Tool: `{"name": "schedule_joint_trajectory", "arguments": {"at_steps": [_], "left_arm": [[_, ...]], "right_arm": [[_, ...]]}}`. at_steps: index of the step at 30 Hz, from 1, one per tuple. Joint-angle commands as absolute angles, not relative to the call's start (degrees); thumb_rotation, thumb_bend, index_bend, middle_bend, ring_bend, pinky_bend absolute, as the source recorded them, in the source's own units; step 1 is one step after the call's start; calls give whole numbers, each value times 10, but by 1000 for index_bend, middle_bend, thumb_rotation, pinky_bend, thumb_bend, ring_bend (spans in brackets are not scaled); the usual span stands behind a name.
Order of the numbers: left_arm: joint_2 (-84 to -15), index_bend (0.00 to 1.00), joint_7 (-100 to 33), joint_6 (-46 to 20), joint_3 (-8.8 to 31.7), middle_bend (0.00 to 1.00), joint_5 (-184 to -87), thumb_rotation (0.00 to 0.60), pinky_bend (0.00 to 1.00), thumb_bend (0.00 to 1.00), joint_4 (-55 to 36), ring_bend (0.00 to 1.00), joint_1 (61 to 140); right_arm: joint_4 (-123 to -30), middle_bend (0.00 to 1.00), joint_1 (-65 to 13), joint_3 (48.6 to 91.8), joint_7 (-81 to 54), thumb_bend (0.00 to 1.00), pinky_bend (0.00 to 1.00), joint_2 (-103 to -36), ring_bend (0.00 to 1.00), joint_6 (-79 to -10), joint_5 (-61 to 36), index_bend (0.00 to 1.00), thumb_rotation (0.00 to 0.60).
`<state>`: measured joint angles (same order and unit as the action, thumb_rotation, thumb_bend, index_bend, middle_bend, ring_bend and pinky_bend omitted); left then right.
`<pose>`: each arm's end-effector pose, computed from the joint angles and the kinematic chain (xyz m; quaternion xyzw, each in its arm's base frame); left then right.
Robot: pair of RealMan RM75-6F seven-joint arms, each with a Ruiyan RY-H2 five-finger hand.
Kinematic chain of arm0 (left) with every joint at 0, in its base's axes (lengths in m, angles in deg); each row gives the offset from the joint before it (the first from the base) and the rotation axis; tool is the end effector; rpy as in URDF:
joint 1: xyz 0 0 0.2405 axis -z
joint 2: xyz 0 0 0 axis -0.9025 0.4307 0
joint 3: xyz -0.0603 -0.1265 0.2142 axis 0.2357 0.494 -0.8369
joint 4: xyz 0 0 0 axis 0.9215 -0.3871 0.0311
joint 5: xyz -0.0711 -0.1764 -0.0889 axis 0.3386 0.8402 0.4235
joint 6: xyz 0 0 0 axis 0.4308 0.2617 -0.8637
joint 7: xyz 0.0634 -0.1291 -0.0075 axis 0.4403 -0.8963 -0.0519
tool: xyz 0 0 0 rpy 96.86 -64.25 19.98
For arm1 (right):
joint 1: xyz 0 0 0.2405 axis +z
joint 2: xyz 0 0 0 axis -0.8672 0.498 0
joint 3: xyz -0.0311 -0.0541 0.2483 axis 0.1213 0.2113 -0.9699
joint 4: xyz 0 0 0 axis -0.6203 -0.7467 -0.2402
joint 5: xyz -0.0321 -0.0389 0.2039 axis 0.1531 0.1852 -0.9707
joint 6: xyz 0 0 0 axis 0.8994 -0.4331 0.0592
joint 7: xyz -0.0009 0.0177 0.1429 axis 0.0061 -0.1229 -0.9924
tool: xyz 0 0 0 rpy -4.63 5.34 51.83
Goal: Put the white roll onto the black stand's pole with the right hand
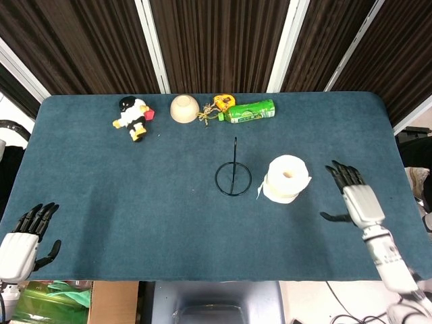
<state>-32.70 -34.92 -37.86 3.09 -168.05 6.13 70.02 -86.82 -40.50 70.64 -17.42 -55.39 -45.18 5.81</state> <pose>-0.3036 0.1731 0.1500 -0.6373 -0.3409 -0.4110 0.5557 -0.2879 -0.2860 0.1193 0.6424 -0.4175 0.3939 0.5078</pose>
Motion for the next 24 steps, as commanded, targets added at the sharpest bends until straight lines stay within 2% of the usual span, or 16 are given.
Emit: {"name": "schedule_joint_trajectory", "arguments": {"at_steps": [1, 5, 13, 24], "left_arm": [[-328, 0, -350, -375, 33, 83, -1677, 600, 162, 440, 60, 63, 702], [-328, 0, -348, -371, 34, 83, -1673, 600, 162, 440, 60, 64, 703], [-331, 0, -338, -367, 31, 85, -1676, 600, 162, 440, 58, 64, 705], [-329, 0, -342, -369, 30, 85, -1676, 600, 162, 441, 59, 63, 703]], "right_arm": [[-844, 0, -328, 666, -187, 139, 0, -567, 0, -338, -19, 0, 600], [-822, 0, -290, 657, -178, 132, 0, -577, 0, -273, -68, 0, 600], [-789, 0, -240, 653, -143, 126, 0, -598, 0, -203, -141, 0, 600], [-793, 0, -195, 670, -120, 130, 0, -589, 0, -125, -218, 0, 600]]}}
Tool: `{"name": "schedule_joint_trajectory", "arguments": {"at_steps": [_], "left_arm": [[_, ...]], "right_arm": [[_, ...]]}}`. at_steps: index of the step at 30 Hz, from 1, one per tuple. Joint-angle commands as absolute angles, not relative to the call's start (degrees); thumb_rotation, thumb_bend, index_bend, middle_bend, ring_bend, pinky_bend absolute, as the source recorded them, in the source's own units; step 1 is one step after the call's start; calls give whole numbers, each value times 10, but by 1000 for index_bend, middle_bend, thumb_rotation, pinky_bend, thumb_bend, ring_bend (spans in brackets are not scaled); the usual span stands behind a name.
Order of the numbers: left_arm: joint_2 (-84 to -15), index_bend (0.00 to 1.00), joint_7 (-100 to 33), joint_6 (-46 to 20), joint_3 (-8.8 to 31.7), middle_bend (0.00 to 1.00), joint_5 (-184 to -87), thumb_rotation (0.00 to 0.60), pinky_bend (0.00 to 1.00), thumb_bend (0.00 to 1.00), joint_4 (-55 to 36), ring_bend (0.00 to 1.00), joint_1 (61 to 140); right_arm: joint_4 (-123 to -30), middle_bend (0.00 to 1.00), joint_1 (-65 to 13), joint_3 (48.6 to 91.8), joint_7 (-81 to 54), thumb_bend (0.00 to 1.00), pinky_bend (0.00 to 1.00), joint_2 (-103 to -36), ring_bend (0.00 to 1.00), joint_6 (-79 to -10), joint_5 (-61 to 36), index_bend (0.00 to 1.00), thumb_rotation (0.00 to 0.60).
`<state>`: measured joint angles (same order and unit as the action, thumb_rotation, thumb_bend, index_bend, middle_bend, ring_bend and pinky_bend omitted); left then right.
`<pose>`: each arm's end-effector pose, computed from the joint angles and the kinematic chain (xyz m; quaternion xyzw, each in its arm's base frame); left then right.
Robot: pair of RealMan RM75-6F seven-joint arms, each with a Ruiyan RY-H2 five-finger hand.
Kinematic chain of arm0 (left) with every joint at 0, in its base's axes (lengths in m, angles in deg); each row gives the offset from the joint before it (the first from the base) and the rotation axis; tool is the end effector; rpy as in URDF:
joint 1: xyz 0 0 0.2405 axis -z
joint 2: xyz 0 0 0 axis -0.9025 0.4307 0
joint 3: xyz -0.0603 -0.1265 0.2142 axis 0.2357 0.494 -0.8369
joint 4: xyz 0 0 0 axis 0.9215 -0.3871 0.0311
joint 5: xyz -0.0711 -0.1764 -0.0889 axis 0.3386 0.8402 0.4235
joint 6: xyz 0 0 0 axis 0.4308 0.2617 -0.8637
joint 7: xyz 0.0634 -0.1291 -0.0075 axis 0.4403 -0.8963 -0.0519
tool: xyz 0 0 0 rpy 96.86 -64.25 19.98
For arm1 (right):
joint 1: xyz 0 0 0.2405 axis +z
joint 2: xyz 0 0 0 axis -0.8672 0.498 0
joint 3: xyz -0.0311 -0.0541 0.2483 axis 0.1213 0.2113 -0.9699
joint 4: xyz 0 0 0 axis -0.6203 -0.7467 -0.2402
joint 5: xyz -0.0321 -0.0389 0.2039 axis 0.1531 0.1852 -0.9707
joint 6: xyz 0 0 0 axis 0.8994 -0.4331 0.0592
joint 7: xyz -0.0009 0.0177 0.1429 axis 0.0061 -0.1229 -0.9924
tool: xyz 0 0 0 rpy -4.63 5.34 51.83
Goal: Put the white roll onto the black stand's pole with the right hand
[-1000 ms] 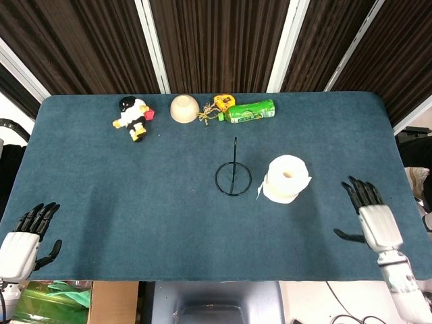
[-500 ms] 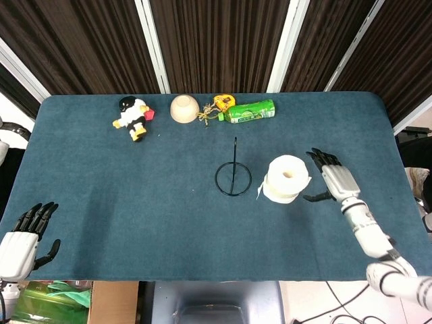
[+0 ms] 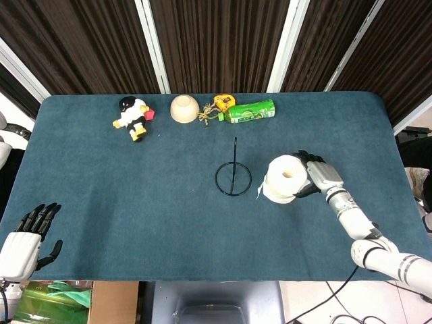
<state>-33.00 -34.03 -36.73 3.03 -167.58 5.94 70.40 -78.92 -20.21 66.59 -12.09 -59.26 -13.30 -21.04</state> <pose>-0.3050 0.1751 0.1464 -0.6426 -0.3419 -0.4011 0.5561 -0.2525 -0.3893 0.0736 0.6524 -0.5450 0.2838 0.4437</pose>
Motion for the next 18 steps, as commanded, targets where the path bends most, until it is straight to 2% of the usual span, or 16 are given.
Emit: {"name": "schedule_joint_trajectory", "arguments": {"at_steps": [1, 2, 4, 7, 10, 14, 18], "left_arm": [[-330, 0, -342, -368, 30, 84, -1677, 600, 162, 441, 59, 63, 704], [-330, 0, -341, -368, 30, 84, -1677, 600, 162, 441, 59, 63, 704], [-330, 0, -341, -368, 30, 85, -1676, 600, 163, 441, 59, 63, 704], [-330, 0, -342, -367, 31, 85, -1676, 600, 163, 441, 60, 64, 705], [-329, 0, -343, -366, 31, 85, -1675, 600, 162, 440, 60, 64, 705], [-330, 0, -343, -366, 31, 85, -1676, 600, 162, 441, 59, 63, 706], [-330, 0, -344, -369, 32, 85, -1677, 600, 162, 442, 60, 64, 705]], "right_arm": [[-794, 1, -193, 671, -120, 130, 0, -589, 0, -126, -219, 21, 600], [-793, 16, -192, 672, -118, 130, 0, -589, 0, -129, -220, 59, 600], [-792, 123, -190, 674, -114, 130, 6, -591, 51, -137, -225, 266, 600], [-794, 320, -187, 678, -104, 130, 101, -593, 242, -150, -237, 526, 600], [-795, 455, -186, 681, -91, 141, 197, -596, 384, -170, -250, 688, 600], [-801, 553, -187, 678, -84, 177, 261, -600, 479, -197, -264, 811, 600], [-825, 573, -206, 657, -118, 186, 291, -598, 491, -255, -233, 837, 600]]}}
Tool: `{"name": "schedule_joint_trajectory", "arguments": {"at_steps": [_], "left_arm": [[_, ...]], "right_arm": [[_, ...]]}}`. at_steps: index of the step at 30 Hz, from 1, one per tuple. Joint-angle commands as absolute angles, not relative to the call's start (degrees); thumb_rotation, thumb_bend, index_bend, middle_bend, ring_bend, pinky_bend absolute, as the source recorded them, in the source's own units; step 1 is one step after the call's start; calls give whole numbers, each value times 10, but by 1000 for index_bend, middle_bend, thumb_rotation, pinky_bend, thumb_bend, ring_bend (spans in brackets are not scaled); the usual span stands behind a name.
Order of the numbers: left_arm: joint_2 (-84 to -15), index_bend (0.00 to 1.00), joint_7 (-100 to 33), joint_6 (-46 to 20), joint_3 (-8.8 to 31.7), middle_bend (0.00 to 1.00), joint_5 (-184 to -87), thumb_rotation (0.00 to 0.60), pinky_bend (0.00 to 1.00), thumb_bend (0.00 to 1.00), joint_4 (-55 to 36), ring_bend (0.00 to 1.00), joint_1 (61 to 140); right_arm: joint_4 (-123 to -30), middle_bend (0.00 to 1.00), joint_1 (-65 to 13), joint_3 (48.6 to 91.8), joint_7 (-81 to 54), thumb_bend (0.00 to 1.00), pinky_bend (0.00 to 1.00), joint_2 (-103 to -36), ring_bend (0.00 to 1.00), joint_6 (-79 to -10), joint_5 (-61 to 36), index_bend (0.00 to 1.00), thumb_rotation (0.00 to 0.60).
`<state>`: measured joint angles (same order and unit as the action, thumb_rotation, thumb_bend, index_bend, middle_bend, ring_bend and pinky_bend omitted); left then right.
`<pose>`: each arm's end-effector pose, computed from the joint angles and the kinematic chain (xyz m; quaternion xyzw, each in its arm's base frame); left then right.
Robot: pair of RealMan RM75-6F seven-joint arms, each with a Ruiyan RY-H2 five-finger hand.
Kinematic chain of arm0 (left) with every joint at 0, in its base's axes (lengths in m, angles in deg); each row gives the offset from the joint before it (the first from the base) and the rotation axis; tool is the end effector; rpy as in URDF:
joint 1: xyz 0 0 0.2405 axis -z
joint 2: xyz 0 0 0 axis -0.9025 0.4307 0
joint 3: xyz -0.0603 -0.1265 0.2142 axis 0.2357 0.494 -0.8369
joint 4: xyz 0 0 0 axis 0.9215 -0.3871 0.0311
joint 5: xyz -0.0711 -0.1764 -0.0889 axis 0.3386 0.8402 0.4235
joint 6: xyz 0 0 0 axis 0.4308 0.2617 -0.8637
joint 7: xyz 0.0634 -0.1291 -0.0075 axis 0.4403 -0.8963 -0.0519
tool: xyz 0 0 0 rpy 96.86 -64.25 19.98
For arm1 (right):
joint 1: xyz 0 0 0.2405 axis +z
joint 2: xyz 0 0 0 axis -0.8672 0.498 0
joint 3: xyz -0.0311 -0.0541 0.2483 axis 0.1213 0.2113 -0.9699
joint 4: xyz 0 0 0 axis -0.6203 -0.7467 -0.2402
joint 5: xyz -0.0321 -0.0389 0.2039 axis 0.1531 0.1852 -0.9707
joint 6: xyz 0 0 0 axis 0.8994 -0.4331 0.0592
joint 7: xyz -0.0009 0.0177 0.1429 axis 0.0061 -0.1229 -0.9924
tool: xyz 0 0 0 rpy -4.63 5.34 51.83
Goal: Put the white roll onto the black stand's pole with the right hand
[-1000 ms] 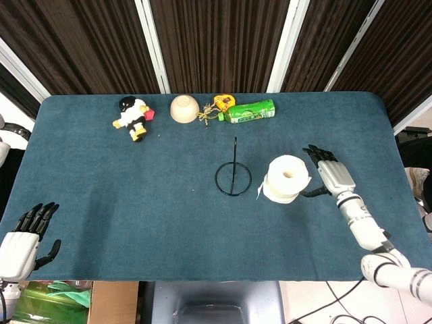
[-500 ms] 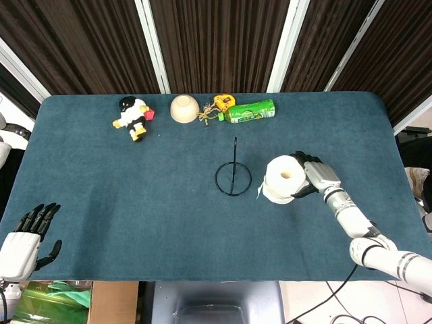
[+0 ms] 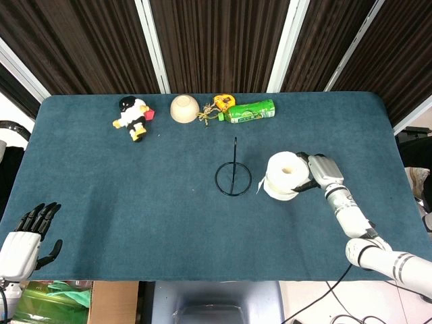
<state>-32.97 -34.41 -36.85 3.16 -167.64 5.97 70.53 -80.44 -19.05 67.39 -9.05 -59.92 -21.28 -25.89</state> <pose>-0.3041 0.1763 0.1471 -0.6413 -0.3418 -0.4051 0.5548 -0.2431 -0.3947 0.0808 0.6266 -0.5287 0.3181 0.4761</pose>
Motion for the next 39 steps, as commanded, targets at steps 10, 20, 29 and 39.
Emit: {"name": "schedule_joint_trajectory", "arguments": {"at_steps": [10, 20, 29, 39], "left_arm": [[-329, 0, -345, -372, 28, 85, -1684, 600, 162, 441, 62, 64, 705], [-328, 0, -352, -371, 26, 85, -1687, 600, 162, 441, 60, 63, 705], [-323, 0, -365, -377, 29, 85, -1684, 600, 162, 442, 59, 63, 703], [-324, 0, -383, -389, 29, 87, -1694, 600, 162, 441, 49, 64, 703]], "right_arm": [[-957, 573, -275, 588, -283, 187, 380, -536, 492, -415, -89, 836, 600], [-1072, 574, -251, 538, -240, 187, 383, -493, 499, -437, -97, 824, 600], [-1147, 574, -199, 511, -109, 187, 383, -498, 499, -452, -206, 821, 600], [-1147, 574, -146, 518, 1, 187, 384, -525, 499, -469, -284, 812, 600]]}}
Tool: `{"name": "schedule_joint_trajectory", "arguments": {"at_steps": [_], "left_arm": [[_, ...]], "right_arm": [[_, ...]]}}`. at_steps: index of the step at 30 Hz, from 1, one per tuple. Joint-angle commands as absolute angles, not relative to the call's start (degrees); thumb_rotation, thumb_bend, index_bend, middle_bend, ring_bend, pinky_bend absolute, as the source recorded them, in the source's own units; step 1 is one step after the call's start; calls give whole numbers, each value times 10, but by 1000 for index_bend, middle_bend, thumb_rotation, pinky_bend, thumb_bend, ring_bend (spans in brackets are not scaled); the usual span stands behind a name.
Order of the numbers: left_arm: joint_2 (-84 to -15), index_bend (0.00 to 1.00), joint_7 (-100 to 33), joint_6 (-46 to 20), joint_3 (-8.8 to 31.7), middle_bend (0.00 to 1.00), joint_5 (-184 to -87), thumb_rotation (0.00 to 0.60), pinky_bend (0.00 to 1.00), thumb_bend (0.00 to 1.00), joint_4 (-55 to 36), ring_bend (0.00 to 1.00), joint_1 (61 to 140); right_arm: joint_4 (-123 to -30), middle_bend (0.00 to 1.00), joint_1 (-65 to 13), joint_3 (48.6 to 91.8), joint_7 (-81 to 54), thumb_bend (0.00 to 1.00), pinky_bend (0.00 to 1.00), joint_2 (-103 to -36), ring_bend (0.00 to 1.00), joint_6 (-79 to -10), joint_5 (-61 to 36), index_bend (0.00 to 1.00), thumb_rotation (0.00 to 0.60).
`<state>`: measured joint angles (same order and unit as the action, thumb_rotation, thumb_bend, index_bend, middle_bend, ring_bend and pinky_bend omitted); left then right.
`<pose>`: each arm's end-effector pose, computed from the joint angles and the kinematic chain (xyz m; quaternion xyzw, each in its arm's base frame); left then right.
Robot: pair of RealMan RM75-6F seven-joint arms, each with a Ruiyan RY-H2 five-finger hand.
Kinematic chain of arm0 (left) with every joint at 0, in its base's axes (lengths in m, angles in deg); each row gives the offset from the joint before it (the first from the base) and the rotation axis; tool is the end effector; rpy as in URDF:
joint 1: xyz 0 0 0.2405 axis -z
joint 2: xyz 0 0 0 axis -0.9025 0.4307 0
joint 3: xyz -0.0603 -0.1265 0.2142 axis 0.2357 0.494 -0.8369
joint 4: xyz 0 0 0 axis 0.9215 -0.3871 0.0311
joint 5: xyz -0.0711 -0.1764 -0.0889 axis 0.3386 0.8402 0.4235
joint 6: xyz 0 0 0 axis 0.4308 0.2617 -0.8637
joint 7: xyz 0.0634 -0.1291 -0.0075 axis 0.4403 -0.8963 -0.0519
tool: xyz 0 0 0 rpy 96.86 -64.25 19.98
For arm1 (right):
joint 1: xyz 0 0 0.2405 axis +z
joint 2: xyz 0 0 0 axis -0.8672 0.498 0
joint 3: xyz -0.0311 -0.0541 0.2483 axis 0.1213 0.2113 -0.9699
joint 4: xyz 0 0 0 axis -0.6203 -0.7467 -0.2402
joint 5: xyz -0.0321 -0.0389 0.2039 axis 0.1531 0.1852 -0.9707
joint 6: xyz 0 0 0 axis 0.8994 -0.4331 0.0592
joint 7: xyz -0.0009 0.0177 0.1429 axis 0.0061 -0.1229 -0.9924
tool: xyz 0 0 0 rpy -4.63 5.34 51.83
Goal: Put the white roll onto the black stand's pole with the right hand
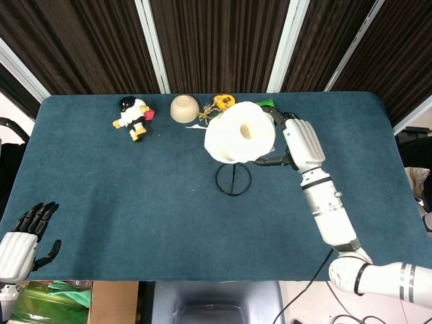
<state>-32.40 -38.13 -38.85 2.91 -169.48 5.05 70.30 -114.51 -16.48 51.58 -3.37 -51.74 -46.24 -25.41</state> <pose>-0.3028 0.1737 0.1535 -0.6372 -0.3411 -0.4291 0.5418 -0.0574 -0.3642 0.1559 0.5604 -0.4373 0.5844 0.3914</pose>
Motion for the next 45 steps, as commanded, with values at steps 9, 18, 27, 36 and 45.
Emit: {"name": "schedule_joint_trajectory", "arguments": {"at_steps": [9, 18, 27, 36, 45], "left_arm": [[-322, 0, -386, -386, 30, 86, -1692, 600, 162, 442, 48, 64, 704], [-321, 0, -389, -381, 31, 87, -1689, 600, 162, 442, 45, 63, 707], [-323, 0, -385, -383, 27, 86, -1693, 600, 162, 441, 48, 64, 705], [-325, 0, -385, -383, 25, 88, -1695, 600, 161, 441, 47, 63, 705], [-328, 0, -374, -387, 27, 87, -1698, 600, 161, 440, 50, 64, 705]], "right_arm": [[-1165, 574, -98, 533, 110, 187, 386, -513, 499, -466, -402, 791, 600], [-1154, 573, -72, 545, 150, 187, 387, -517, 495, -470, -473, 747, 600], [-1141, 112, -74, 553, 124, 187, 169, -511, 70, -446, -476, 14, 600], [-1160, 0, -87, 568, 135, 187, 14, -496, 0, -482, -444, 0, 600], [-1237, 0, -218, 697, 111, 187, 1, -432, 0, -533, -212, 0, 600]]}}
